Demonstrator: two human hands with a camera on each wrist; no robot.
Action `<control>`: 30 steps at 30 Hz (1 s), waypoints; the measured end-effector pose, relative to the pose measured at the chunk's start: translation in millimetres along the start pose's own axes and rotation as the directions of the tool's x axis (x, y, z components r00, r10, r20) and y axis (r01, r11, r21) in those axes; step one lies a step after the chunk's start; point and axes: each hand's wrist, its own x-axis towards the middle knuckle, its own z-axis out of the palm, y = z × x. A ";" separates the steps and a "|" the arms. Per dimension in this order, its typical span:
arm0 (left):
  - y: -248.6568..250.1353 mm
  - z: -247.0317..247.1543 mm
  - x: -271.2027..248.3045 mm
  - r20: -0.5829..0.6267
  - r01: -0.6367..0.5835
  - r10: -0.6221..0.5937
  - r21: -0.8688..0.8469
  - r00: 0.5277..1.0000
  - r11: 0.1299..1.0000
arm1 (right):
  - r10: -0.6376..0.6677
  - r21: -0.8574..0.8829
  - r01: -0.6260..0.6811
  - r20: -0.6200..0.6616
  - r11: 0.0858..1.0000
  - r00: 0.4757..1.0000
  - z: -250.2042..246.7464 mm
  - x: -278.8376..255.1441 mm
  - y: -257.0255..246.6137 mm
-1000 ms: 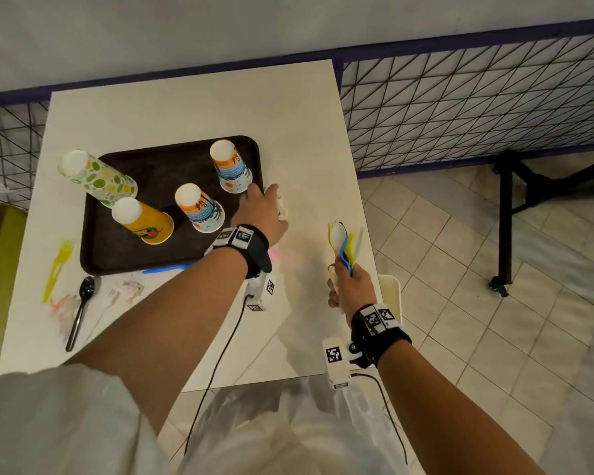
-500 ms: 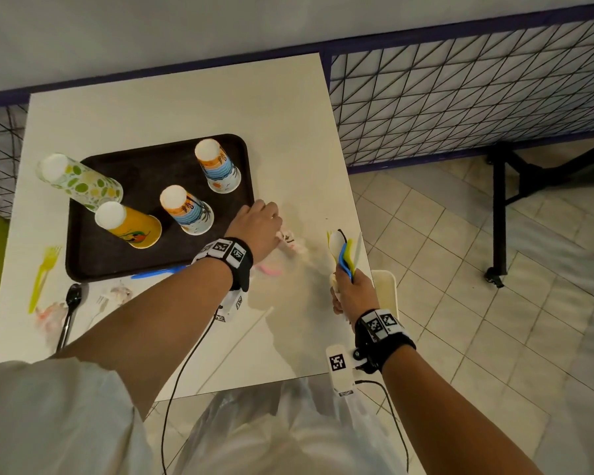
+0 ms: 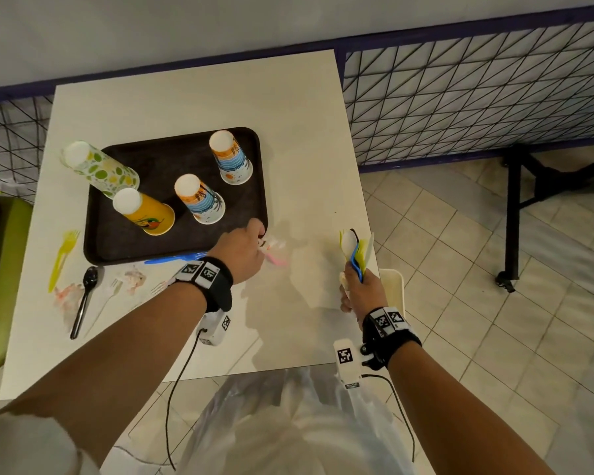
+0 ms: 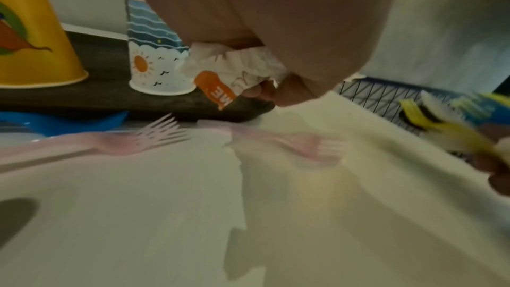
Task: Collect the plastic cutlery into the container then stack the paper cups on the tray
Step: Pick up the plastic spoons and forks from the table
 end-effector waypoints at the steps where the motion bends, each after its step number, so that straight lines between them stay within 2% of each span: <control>1: -4.3 5.8 -1.4 0.022 -0.016 0.015 0.070 1.000 0.997 | 0.001 0.005 -0.001 0.002 1.000 1.000 0.4 -1.3 0.7; 6: -15.7 26.1 0.7 0.029 -0.081 0.076 0.297 0.997 0.951 | -0.052 -0.095 0.051 -0.003 0.994 0.999 -2.3 -4.5 7.4; 12: -12.8 36.5 -7.4 -0.057 -0.035 0.059 0.362 0.997 0.932 | -0.047 -0.211 0.045 -0.009 0.976 0.999 -9.9 -4.9 15.5; 14: -9.4 38.8 -9.6 -0.091 -0.014 0.040 0.275 0.995 0.961 | -0.045 -0.227 0.040 -0.017 0.973 0.999 -10.4 -6.4 17.4; 17: 10.1 32.3 -17.3 -0.160 0.005 -0.017 -0.076 0.987 0.997 | -0.037 -0.171 0.030 -0.033 0.985 0.999 -5.4 -10.7 14.0; 18: 19.5 27.8 -22.1 -0.136 0.020 -0.055 -0.246 0.989 0.969 | -0.038 -0.147 0.034 -0.026 0.988 0.999 -1.3 -12.8 11.4; 20: 41.8 19.9 -34.0 -0.022 0.085 -0.116 -0.553 0.993 0.829 | -0.052 -0.110 0.051 -0.007 0.993 0.999 10.0 -17.4 4.0; 21: 52.6 18.3 -38.2 0.015 0.114 -0.137 -0.643 0.991 0.757 | -0.062 -0.075 0.063 0.008 0.995 0.998 16.8 -19.9 -0.6; 23: 71.6 16.4 -43.7 0.047 0.155 -0.182 -0.747 0.982 0.647 | -0.076 0.041 0.073 0.055 0.996 0.996 31.2 -25.5 -11.2; 27: 100.5 12.5 -55.0 0.183 0.264 -0.242 -0.894 0.953 0.363 | -0.083 0.209 0.048 0.162 0.977 0.983 50.1 -36.4 -28.7; 28: 105.3 11.0 -57.9 0.181 0.256 -0.240 -0.906 0.954 0.336 | -0.089 0.220 0.049 0.175 0.974 0.981 51.7 -37.7 -30.8; 30: 109.8 13.7 -60.8 0.144 0.216 -0.223 -0.914 0.964 0.342 | -0.109 0.206 0.067 0.200 0.976 0.974 51.2 -41.1 -33.2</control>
